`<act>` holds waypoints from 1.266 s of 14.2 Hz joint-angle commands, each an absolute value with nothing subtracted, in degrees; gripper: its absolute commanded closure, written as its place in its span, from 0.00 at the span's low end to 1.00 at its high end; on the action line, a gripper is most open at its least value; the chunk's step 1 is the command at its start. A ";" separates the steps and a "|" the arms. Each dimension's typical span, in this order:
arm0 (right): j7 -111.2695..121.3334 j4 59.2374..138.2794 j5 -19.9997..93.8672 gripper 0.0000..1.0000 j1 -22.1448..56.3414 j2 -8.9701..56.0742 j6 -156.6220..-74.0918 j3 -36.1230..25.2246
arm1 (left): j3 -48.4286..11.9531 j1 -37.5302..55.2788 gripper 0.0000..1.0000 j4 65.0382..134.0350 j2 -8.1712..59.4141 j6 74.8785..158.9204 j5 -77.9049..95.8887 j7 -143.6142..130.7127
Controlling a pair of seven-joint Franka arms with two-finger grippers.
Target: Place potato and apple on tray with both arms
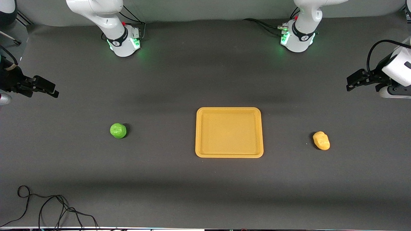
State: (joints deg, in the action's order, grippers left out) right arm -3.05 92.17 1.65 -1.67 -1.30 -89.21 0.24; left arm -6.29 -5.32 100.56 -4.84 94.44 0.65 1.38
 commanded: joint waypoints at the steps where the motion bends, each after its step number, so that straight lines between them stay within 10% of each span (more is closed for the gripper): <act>1: -2.91 90.79 2.72 0.00 -2.11 -0.88 -87.71 0.88 | -6.15 -5.18 0.00 100.28 -5.01 95.09 -0.26 1.41; 10: -2.99 90.70 2.64 0.00 -1.93 -0.44 -88.33 0.97 | -6.15 -5.45 0.00 102.38 -3.17 99.03 -0.87 1.84; 18: -2.99 87.63 2.72 0.00 -1.67 1.85 -88.24 1.05 | -5.54 -7.11 0.00 105.12 12.90 114.86 -3.34 1.32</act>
State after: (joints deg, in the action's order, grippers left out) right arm -3.05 89.42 1.92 -1.58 0.76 -88.97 0.89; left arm -5.51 -5.83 105.41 9.28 112.20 -2.40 1.36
